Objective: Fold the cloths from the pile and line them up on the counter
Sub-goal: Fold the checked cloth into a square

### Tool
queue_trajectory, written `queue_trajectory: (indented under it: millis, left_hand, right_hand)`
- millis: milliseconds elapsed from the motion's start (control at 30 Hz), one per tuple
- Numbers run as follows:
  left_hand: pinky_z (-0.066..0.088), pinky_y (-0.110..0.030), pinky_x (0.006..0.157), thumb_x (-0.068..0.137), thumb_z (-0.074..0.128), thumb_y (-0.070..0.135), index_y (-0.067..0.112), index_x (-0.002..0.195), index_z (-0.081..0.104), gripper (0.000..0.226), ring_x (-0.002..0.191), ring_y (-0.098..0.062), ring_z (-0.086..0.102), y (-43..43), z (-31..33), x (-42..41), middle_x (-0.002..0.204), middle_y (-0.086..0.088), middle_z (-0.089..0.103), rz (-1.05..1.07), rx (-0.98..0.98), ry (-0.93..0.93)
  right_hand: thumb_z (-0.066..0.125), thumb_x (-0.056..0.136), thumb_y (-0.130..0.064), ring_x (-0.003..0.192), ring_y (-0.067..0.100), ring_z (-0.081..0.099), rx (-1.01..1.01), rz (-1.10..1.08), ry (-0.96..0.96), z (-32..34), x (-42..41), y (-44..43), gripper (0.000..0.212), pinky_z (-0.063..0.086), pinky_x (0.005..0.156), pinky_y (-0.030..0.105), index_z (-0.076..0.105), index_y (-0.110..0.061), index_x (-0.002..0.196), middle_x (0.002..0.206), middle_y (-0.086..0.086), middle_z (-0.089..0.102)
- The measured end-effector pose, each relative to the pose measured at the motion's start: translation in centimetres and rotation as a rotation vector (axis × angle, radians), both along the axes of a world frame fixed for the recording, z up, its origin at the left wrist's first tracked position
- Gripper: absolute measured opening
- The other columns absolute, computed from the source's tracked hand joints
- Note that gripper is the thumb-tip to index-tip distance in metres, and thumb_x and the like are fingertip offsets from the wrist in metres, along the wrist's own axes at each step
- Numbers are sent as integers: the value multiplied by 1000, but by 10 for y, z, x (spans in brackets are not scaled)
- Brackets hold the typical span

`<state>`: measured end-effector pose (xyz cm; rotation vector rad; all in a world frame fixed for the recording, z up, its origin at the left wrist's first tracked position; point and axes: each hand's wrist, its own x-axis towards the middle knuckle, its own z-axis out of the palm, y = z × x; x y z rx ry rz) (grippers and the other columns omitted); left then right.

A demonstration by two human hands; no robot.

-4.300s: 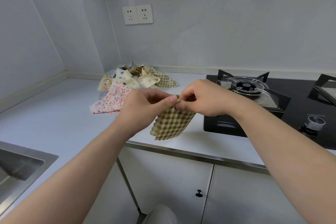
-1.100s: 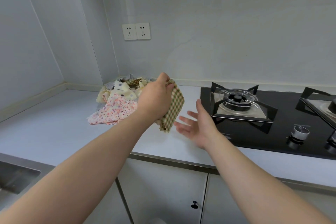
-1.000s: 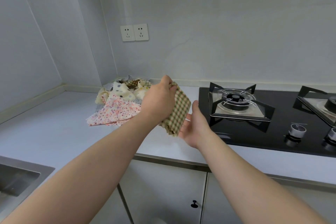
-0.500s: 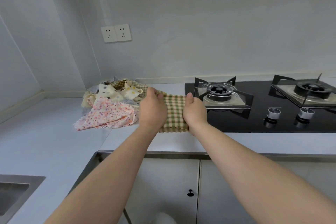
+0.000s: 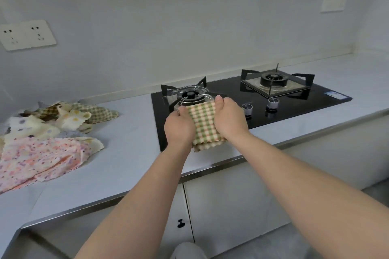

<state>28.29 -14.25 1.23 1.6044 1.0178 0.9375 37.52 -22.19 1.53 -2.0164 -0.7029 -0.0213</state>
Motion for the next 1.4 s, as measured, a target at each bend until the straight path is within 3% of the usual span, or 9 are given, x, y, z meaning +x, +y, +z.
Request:
queue_trajectory:
  millis: [133,267,433,633,800,1000,1133,1300,1400]
  left_hand:
    - [31,-17,51,107,38,30,11,83,49,33,64,-9,46,-26,3,59,71,6,49,-19,283,39]
    - [34,-16,55,106,40,28,12,89,51,26,65,-8,47,-52,7,133,72,9,49,-78,364,47]
    - [36,-8,52,107,38,26,3,93,55,32,62,-5,45,-88,33,210,71,5,51,-149,301,124]
    - [37,-12,51,107,37,26,7,96,57,29,63,-4,47,-169,123,291,74,6,53,-254,224,180]
    - [36,-12,54,108,35,26,6,105,56,29,70,-6,52,-256,189,359,77,8,52,-351,153,258]
    - [37,-13,53,108,36,28,4,106,55,31,68,-8,52,-307,216,423,78,5,54,-413,124,247]
    - [44,-28,62,107,37,30,7,102,55,29,68,-13,53,-313,218,466,79,3,56,-435,105,228]
    - [43,-28,59,107,36,31,12,99,54,28,63,-9,49,-296,192,525,77,5,53,-447,83,245]
    - [46,-29,64,107,36,32,14,99,57,29,69,-11,54,-283,167,561,80,5,58,-479,46,253]
  right_hand:
    - [26,108,-40,67,10,47,54,-84,40,-7,58,-31,43,30,54,27,46,-15,81,76,-3,51]
    - [28,108,-40,69,13,49,95,-142,85,-11,121,-58,42,32,59,29,47,-15,81,77,-3,52]
    - [29,108,-41,68,6,50,101,-185,171,22,196,-103,43,32,55,21,54,-13,87,78,-3,55]
    - [28,108,-38,67,12,49,92,-258,278,106,268,-186,42,33,56,26,46,-16,76,75,-1,53]
    - [28,108,-36,69,15,48,-4,-282,324,166,317,-269,34,38,64,31,46,-13,91,77,-1,49]
    - [28,108,-35,72,16,50,-65,-336,298,204,390,-340,35,39,59,32,47,-12,90,84,1,53]
    - [28,108,-37,66,9,47,-27,-378,372,201,433,-345,36,32,52,22,48,-13,90,78,-1,50]
    - [31,109,-22,99,31,57,-80,-358,370,191,483,-333,31,44,75,32,56,-7,118,108,14,59]
    - [32,106,-12,112,33,54,-87,-401,418,175,521,-326,33,39,83,34,50,-3,132,125,17,55]
